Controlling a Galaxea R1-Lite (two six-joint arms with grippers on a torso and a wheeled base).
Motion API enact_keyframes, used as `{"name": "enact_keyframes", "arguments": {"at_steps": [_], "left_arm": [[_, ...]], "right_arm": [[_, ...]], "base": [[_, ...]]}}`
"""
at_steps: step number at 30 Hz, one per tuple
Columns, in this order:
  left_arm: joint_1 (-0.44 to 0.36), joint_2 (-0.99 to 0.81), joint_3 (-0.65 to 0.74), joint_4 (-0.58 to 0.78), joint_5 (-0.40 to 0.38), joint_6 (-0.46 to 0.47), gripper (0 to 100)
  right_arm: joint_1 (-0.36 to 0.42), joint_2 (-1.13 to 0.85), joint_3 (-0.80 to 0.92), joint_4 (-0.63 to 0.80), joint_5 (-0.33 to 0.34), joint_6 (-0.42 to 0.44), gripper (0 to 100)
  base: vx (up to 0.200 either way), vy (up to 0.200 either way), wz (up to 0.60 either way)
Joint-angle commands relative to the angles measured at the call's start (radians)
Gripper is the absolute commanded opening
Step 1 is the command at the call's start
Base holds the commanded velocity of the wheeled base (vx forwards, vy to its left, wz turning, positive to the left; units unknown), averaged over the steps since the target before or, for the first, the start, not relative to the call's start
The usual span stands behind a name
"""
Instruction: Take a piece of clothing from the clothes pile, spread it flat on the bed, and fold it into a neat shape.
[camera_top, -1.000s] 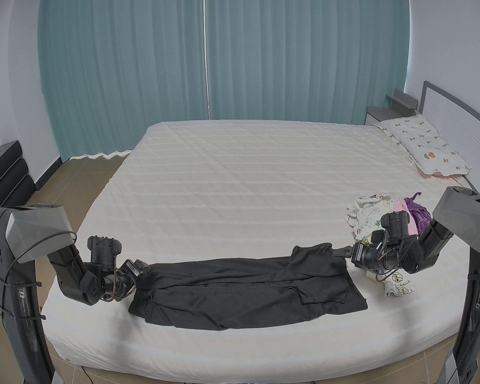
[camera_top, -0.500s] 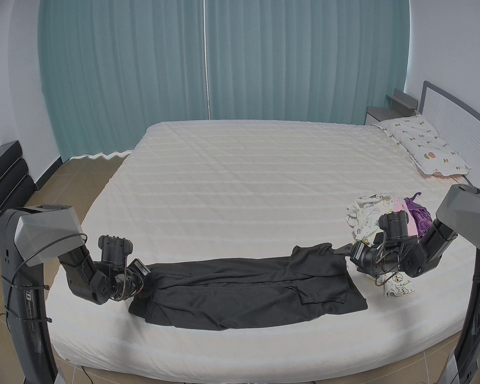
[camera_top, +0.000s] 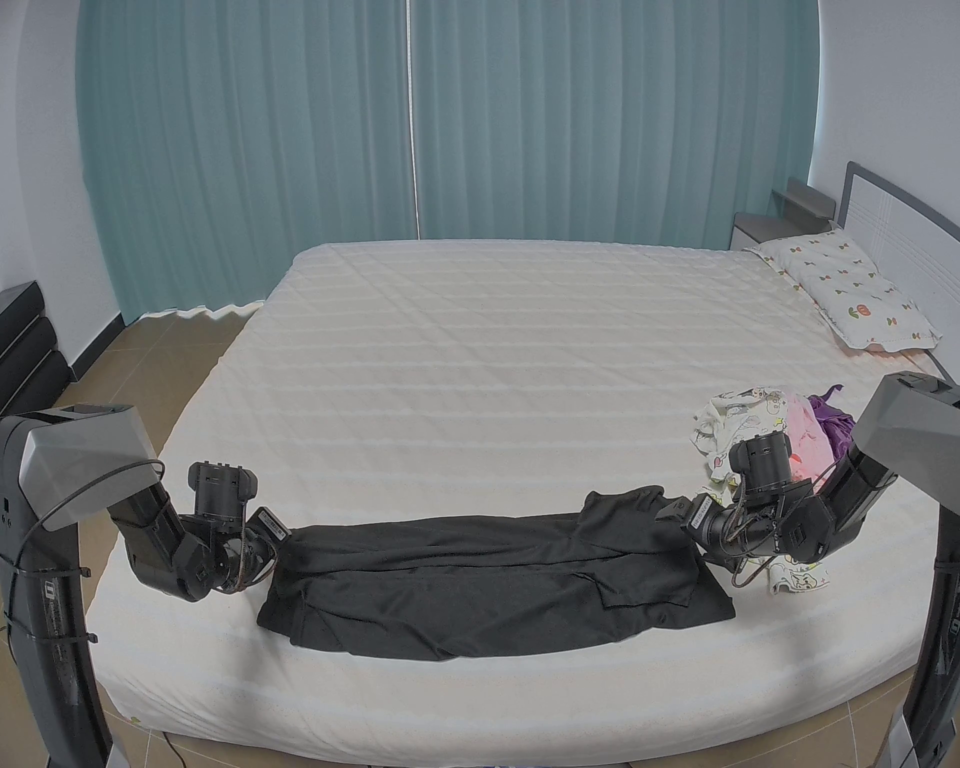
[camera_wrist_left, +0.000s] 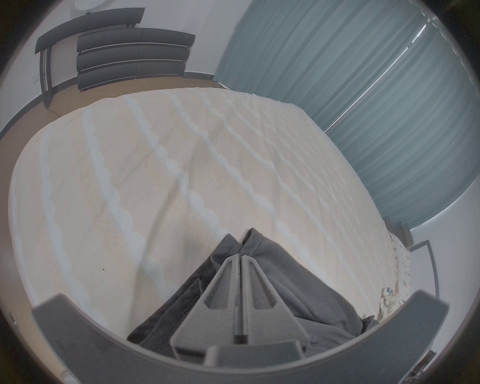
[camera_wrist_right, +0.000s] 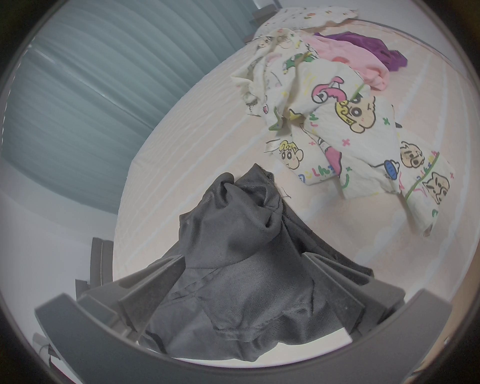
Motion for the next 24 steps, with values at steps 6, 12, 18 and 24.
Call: {"name": "enact_keyframes", "arguments": {"at_steps": [6,12,18,24], "left_arm": [[0.008,-0.068,0.000,-0.004,0.001,-0.018,0],[0.006,-0.071,0.000,-0.004,0.001,-0.020,0],[0.008,-0.073,-0.001,-0.006,0.001,-0.028,0],[0.009,-0.070,-0.008,-0.006,0.001,-0.029,0]], "right_arm": [[0.009,0.047,-0.046,0.003,-0.007,0.061,100],[0.027,0.093,-0.126,0.032,-0.059,0.157,100],[0.056,0.102,-0.198,0.115,-0.071,0.203,100],[0.076,0.092,-0.183,0.131,-0.092,0.208,100]], "base": [[0.000,0.000,0.00],[0.000,0.000,0.00],[0.000,0.000,0.00],[0.000,0.000,0.00]]}}
